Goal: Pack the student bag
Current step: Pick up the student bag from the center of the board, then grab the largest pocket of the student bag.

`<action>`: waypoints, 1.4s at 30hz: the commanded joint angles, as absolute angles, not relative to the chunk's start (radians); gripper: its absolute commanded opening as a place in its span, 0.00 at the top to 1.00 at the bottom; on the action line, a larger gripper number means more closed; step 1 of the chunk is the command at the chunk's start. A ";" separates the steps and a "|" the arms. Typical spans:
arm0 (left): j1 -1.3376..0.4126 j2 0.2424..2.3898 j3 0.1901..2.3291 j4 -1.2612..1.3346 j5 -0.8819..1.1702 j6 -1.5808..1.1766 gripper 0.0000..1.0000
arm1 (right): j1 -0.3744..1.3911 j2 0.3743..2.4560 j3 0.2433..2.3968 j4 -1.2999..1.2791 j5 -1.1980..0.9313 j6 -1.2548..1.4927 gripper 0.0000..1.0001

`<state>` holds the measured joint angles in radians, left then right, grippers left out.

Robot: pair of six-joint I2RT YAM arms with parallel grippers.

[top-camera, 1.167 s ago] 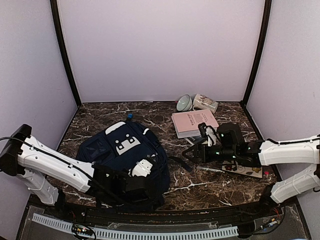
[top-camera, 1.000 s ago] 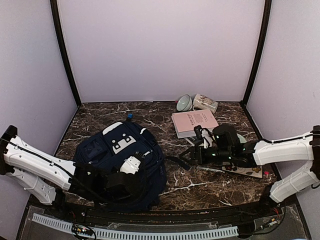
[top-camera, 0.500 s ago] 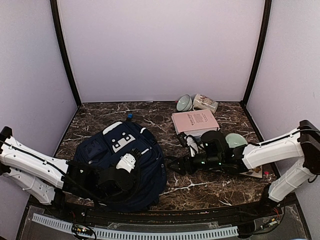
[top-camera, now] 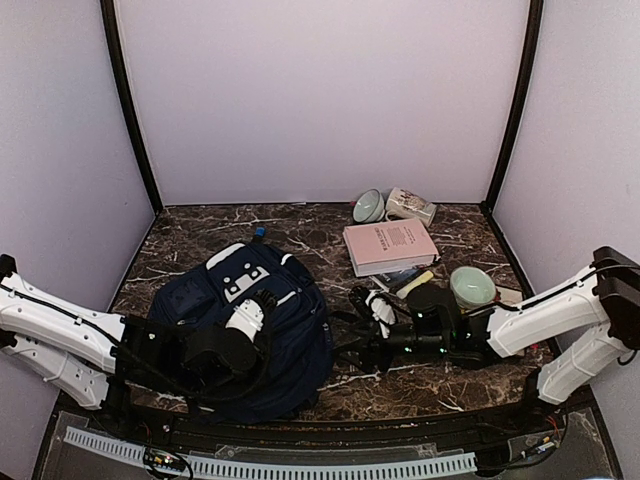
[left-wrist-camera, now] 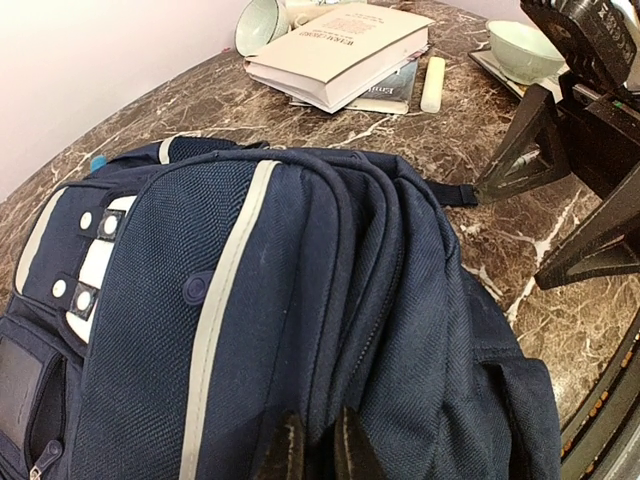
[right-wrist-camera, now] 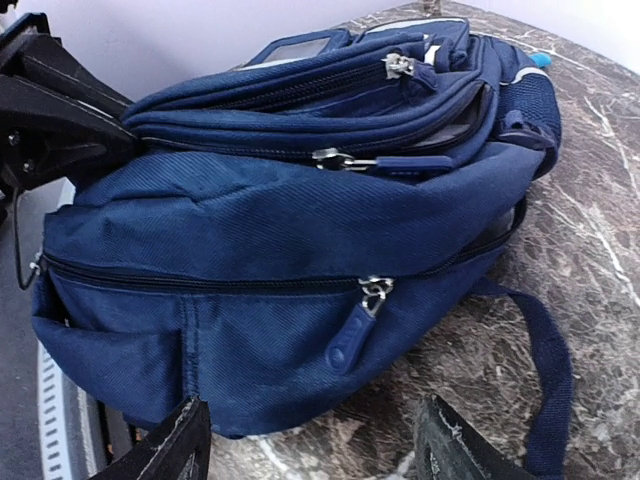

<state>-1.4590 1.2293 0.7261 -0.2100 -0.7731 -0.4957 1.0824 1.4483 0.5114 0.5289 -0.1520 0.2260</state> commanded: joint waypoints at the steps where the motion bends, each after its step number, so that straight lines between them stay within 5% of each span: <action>1: -1.451 1.185 0.759 -0.151 -0.790 -0.490 1.00 | 1.088 1.414 0.500 0.609 -0.099 0.143 0.30; 22: -1.424 1.052 0.864 -0.170 -0.686 -0.746 1.00 | 1.089 1.426 0.466 0.692 -0.086 0.110 0.31; 42: -1.365 1.194 1.090 -0.294 -0.486 -0.887 1.00 | 0.983 1.431 0.459 0.822 -0.101 0.195 0.36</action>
